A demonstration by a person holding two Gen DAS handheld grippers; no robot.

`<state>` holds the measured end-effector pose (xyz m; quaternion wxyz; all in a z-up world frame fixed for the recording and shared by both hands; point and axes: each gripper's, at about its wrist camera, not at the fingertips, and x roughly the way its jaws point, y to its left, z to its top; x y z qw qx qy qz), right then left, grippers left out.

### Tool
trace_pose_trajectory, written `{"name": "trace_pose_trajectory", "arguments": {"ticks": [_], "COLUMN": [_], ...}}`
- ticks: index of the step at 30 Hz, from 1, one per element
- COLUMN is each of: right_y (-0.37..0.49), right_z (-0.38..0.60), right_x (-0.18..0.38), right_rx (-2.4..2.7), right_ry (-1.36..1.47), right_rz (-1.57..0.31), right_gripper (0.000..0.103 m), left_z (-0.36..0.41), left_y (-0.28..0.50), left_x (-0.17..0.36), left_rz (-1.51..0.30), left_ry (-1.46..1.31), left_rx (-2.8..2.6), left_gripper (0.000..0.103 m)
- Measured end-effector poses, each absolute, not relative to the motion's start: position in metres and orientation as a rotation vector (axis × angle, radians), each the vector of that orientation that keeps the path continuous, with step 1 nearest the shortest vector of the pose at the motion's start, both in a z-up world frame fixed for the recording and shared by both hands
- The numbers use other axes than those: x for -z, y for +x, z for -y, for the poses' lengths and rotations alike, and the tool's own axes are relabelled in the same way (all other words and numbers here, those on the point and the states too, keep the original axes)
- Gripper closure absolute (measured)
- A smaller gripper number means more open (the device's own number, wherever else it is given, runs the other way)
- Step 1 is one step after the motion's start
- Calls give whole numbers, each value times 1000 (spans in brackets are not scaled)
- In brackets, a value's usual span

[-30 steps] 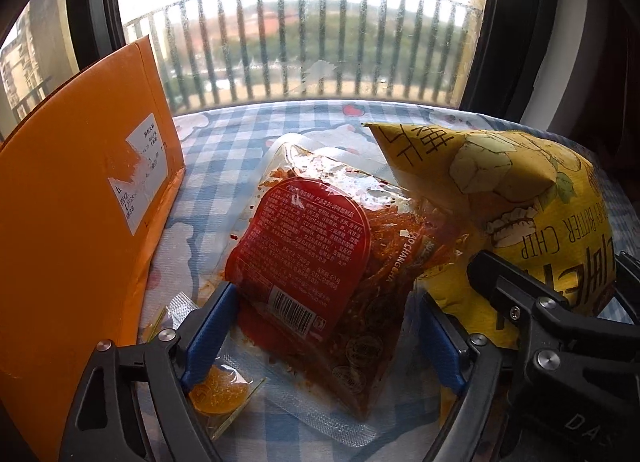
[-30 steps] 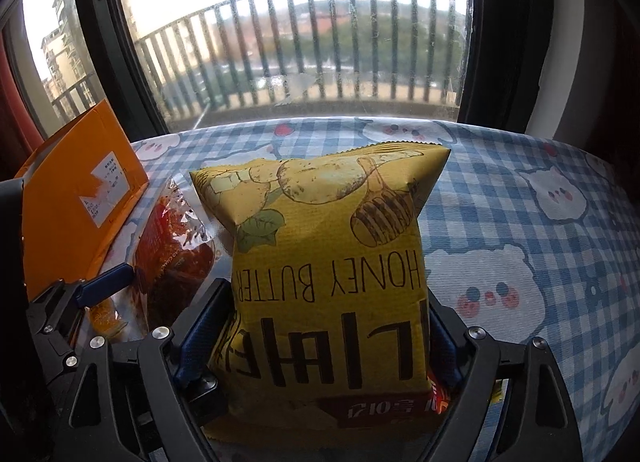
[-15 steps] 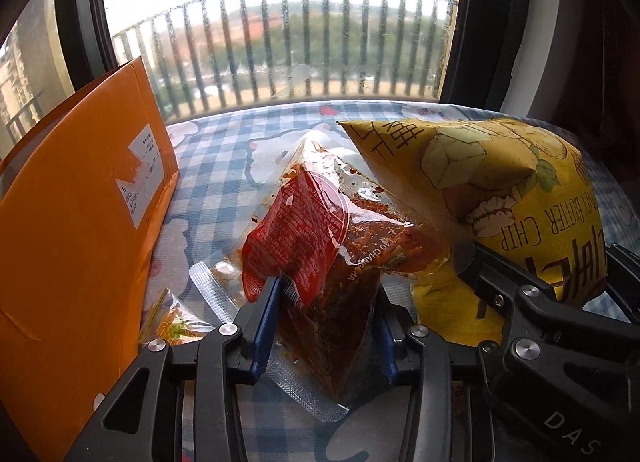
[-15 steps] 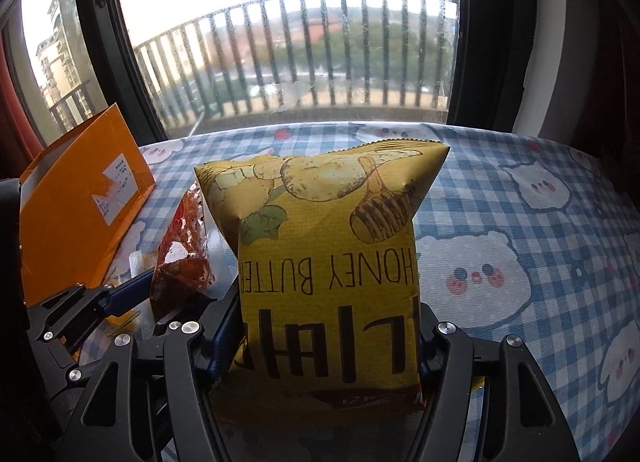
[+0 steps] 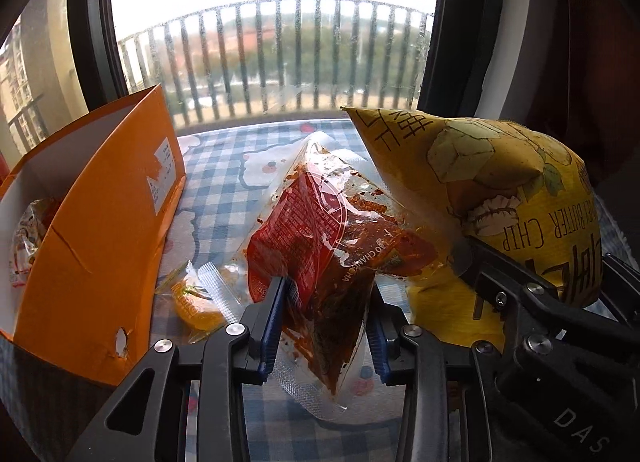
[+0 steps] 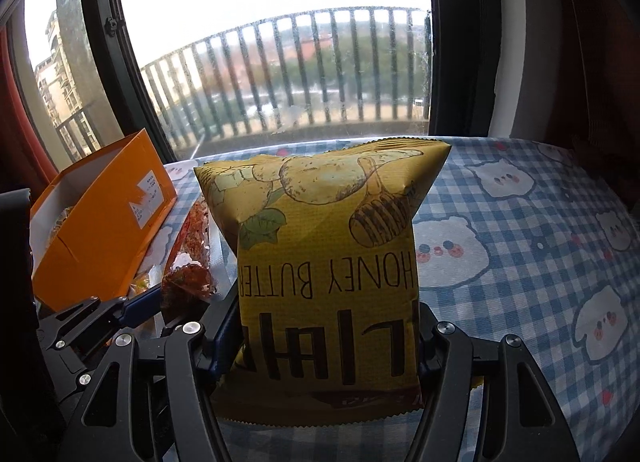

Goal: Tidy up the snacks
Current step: 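Lift both packets and carry them toward the orange box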

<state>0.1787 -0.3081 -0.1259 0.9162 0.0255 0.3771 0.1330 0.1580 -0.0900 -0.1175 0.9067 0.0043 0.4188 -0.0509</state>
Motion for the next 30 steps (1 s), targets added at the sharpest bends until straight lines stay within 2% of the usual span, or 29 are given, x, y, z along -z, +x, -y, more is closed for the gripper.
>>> {"name": "trace_pose_trajectory", "arguments": {"ticks": [30], "right_y": [72], "right_z": [319], "right_x": [24], "right_rx": [-305], "right_ry": [102], "right_rz": [-519], "right_gripper": [35], "left_z": [66], "left_y": [72], "left_x": [33], "left_rz": [-614], "left_ry": [-8], "left_rx": [85], "left_gripper": [66]}}
